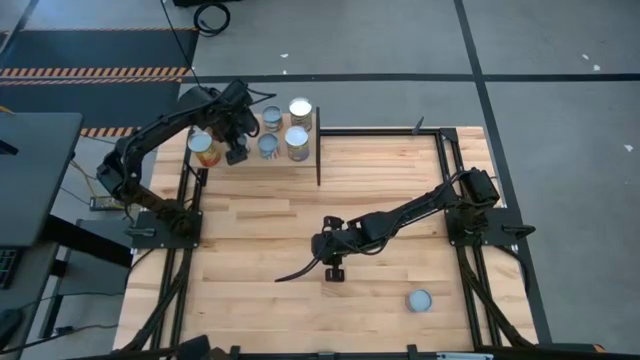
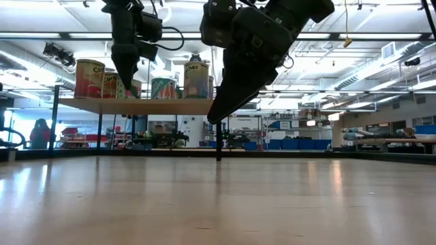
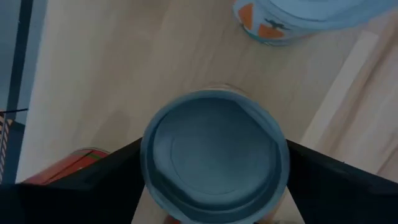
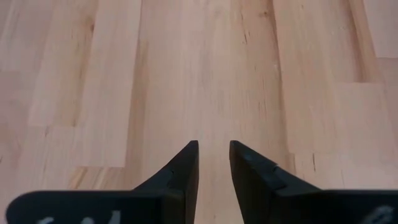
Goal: Pick and place cans onto a shelf
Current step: Put the canned pickles on the shelf, then put the small canned corn on the shelf
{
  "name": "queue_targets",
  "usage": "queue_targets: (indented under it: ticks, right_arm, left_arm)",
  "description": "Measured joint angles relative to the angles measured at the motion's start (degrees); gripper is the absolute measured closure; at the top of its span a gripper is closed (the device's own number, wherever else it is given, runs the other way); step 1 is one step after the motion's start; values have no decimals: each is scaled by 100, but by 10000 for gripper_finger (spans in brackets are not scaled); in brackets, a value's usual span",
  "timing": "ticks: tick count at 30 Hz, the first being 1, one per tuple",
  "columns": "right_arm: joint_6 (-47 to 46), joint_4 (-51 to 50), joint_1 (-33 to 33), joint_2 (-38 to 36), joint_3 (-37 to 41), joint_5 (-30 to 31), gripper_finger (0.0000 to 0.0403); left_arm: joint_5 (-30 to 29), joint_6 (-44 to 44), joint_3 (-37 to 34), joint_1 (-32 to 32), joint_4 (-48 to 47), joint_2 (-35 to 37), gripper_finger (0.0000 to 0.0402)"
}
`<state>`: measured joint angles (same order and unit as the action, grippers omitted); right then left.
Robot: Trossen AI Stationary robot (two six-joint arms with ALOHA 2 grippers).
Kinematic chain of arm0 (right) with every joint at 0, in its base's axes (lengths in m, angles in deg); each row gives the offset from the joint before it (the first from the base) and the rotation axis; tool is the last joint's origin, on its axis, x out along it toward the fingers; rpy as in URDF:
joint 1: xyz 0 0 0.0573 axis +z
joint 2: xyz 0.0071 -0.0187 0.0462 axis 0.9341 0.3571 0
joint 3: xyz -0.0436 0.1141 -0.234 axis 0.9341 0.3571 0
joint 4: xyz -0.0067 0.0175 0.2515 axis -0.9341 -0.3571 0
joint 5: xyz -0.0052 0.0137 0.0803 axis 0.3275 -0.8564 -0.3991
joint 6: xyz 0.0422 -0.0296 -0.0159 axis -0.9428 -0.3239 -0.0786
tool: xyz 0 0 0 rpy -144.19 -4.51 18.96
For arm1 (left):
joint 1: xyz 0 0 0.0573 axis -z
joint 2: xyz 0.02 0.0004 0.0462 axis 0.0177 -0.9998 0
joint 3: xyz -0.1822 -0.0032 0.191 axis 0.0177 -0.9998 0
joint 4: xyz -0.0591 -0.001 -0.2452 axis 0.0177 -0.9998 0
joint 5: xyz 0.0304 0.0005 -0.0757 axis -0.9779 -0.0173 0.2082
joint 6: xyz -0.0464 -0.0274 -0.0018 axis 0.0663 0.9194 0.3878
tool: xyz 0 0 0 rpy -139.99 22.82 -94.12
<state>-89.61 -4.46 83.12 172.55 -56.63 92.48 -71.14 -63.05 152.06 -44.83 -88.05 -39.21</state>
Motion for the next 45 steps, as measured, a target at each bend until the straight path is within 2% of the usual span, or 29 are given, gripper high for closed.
queue_targets:
  ticks: [8,18,24,28,31,33,36,39,45]
  right_arm:
    - [42,-4,0,2,0,0,284]
    - [517,-79,0,-75,0,18,283]
    - [1054,-140,-2,-697,0,667,283]
    - [1313,-214,0,-1192,0,891,283]
    - [1443,-188,52,-1514,12,947,283]
    - [1416,-79,180,-1718,117,1038,283]
    - [1082,-234,473,-1927,209,1046,283]
    - [497,-699,913,-2134,212,1058,283]
    - [-1745,-2426,1846,-2345,212,921,264]
  left_arm:
    - [22,24,41,0,-132,6,49]
    - [73,264,574,59,-640,17,48]
    - [101,563,1236,227,-843,221,49]
    - [108,991,1779,289,-739,660,49]
    - [150,1237,1832,293,-542,1082,49]
    - [383,1374,1731,379,-471,1360,49]
    - [950,1587,1440,683,-239,1778,49]
    - [1322,1815,970,1257,312,2162,49]
    - [1489,2421,-286,2791,1974,2695,49]
